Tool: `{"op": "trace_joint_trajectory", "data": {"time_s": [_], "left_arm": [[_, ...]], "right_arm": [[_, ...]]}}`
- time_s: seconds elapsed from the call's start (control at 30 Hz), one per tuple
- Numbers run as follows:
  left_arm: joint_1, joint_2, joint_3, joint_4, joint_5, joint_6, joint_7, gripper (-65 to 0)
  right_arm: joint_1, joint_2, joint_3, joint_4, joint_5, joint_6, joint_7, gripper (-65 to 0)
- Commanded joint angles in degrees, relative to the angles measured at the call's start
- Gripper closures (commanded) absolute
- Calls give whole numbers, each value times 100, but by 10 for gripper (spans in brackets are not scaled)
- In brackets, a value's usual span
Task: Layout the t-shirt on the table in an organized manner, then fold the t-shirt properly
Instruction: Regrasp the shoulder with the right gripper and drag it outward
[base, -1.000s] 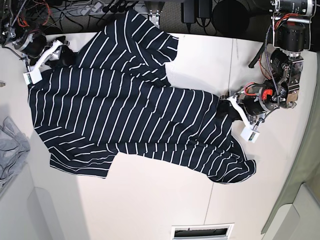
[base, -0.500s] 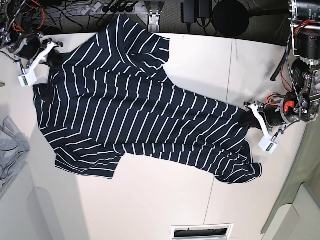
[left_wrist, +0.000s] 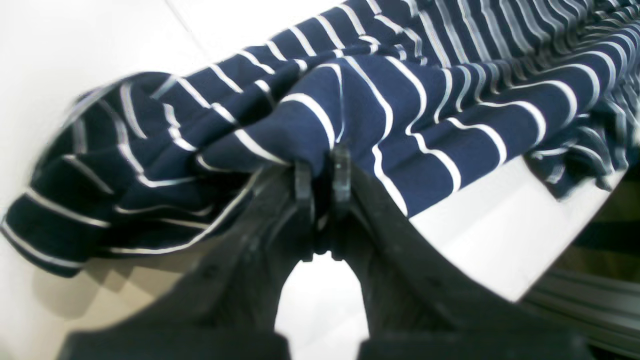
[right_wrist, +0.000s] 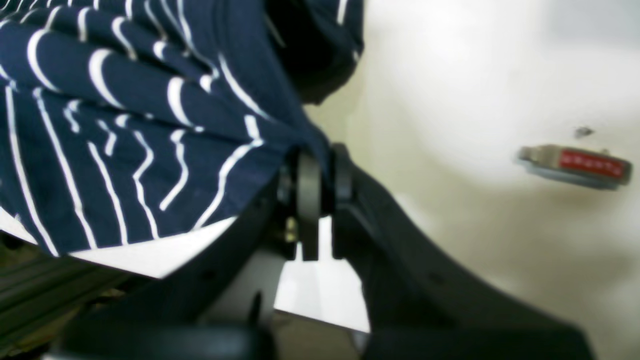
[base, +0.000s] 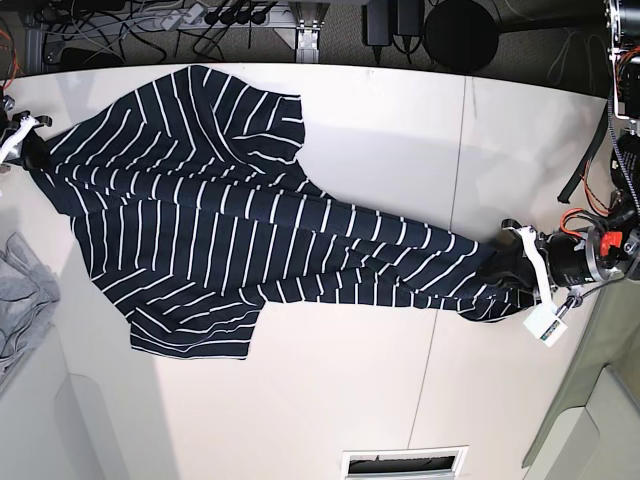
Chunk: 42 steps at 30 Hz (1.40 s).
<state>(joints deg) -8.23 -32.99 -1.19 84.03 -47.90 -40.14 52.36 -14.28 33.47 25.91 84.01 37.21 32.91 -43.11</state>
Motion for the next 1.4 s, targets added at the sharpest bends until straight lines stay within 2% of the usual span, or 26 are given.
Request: {"op": "trace_joint_trajectory", "data": {"time_s": [0.0,0.03,0.07,0.1,0.23,0.33,0.43,0.53,0.67,0.77,0.83,0.97,1.03,1.1,1.13,1.17,1.23,1.27,1.37], "left_arm": [[-114,-92,-66,70,105,24,-214,0],[-114,-39,-66,59,243,26,-286,0],[-114,9,-66,57,332,28,-348,0],[-114,55,-66,55,367,35,-372,-3],[-114,131,-66,42,518,50,-472,-23],[-109,168,-66,17,756,63,-544,-23],[-114,186,-66,-22,879,273,-649,-23],[-116,186,-66,-96,1005,313,-870,-23],[-111,188,-66,-168,1001,310,-881,-23],[-114,190,-66,-168,977,313,-883,-23],[-114,190,-66,-168,949,313,-881,-23],[-111,188,-66,-168,960,310,-813,-23],[-111,184,-66,-168,964,310,-774,-23],[-111,184,-66,-168,1029,310,-772,-23],[-111,184,-66,-168,1086,313,-776,-23],[-111,181,-66,-168,1137,313,-778,-23],[-114,166,-66,-168,1182,310,-778,-46],[-111,151,-66,-168,1196,310,-776,-74],[-114,136,-66,-168,1200,313,-752,-135]], "right_arm": [[28,129,81,70,140,-120,37,-103],[28,92,83,70,245,-120,-31,-190],[31,57,83,70,332,-118,-103,-249],[28,15,83,83,463,-114,-181,-268],[13,-160,87,542,846,59,-627,-267],[-192,-286,85,1311,901,57,-649,-267],[-490,-378,52,1952,1040,57,-682,-267],[-595,-555,-227,2096,1027,59,-658,-267],[-590,-918,-1056,1958,380,57,-374,-274],[-577,-1176,-1788,1834,-205,50,28,-354],[-503,-1353,-2234,1759,-649,24,186,-376],[-219,-1661,-2940,1408,-1587,-238,472,-375],[-11,-1779,-3241,1032,-2046,-496,564,-374],[219,-1829,-3534,616,-2332,-673,564,-352],[323,-1821,-3683,450,-2396,-715,560,-308],[387,-1821,-3790,343,-2500,-772,555,-243],[428,-1821,-3891,306,-2715,-822,549,-53],[424,-1816,-3888,345,-2791,-826,525,0],[420,-1641,-3888,560,-2774,-820,175,0]]}}
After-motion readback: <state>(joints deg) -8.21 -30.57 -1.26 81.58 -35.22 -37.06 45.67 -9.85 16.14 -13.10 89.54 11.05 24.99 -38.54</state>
